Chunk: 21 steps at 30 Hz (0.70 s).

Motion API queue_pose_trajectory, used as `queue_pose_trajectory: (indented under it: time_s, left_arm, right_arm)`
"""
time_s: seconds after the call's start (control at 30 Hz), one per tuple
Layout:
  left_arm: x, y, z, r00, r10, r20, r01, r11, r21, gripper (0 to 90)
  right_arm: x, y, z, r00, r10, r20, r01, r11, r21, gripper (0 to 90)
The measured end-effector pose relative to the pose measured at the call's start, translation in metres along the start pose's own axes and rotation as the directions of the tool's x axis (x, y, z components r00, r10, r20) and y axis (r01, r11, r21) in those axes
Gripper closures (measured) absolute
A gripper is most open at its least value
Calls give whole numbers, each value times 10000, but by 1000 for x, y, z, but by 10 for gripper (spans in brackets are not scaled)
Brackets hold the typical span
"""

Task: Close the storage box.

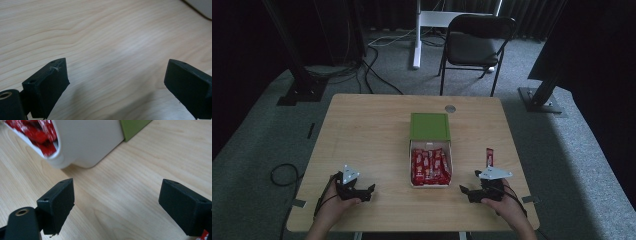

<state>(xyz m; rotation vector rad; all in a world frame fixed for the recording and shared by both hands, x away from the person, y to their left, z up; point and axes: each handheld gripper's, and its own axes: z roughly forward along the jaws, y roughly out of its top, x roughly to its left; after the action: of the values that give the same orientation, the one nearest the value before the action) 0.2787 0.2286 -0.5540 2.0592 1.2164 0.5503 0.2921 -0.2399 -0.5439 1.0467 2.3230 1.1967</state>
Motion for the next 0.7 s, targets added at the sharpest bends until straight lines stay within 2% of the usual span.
queue_pose_trajectory:
  time_s: [0.23, 0.37, 0.57, 0.7]
  left_arm:
    - [-16, 7, 3, 9972, 532, 529, -520, 9984, -242, 59]
    - [-21, 14, 2, 9949, 616, 798, -569, 9966, -597, 59]
    - [-32, 25, -2, 9869, 1225, 1047, -1097, 9867, -1202, 59]
    - [-43, 32, -4, 9817, 1419, 1268, -1227, 9813, -1482, 59]
  right_arm:
    - [3, 10, -4, 9998, -58, -208, 49, 9990, -437, 126]
    - [3, 15, -5, 9997, -93, -229, 79, 9980, -628, 125]
    - [4, 23, -8, 9992, -6, -401, -33, 9952, -974, 126]
    - [5, 27, -9, 9989, -48, -460, -3, 9939, -1105, 126]
